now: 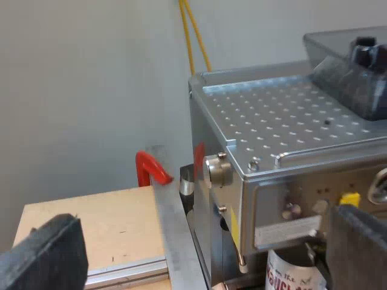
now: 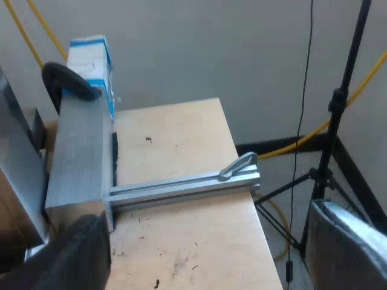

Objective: Place mug into machine

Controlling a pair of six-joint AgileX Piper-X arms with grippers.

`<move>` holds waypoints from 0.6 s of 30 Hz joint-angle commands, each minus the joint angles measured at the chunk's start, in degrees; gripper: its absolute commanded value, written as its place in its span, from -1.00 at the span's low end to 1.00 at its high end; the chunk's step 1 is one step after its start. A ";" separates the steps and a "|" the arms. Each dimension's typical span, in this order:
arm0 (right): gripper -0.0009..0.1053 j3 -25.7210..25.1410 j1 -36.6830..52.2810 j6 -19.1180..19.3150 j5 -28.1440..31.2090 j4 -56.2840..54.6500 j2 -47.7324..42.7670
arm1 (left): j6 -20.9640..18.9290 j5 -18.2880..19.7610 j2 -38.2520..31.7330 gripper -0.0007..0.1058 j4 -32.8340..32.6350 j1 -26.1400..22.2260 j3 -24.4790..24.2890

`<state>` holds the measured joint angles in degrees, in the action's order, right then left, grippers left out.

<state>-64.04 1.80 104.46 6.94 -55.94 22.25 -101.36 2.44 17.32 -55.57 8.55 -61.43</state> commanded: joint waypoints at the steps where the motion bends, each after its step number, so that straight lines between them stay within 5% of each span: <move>1: 0.31 -0.47 0.24 0.19 -0.40 -1.63 -4.45 | -0.04 -1.39 -5.29 0.54 -2.88 -0.12 -0.43; 11: 0.31 -0.62 0.24 -1.39 -0.40 -5.64 -18.53 | -0.04 -1.37 -22.80 0.54 -10.92 -0.12 -0.67; 18: 0.31 -0.73 0.24 -1.39 -0.58 -9.14 -25.82 | 0.73 -2.44 -26.13 0.54 -19.95 -0.45 -1.87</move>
<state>-64.31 1.80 102.92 6.80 -64.69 -0.77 -100.83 1.48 -1.01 -73.66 8.33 -62.71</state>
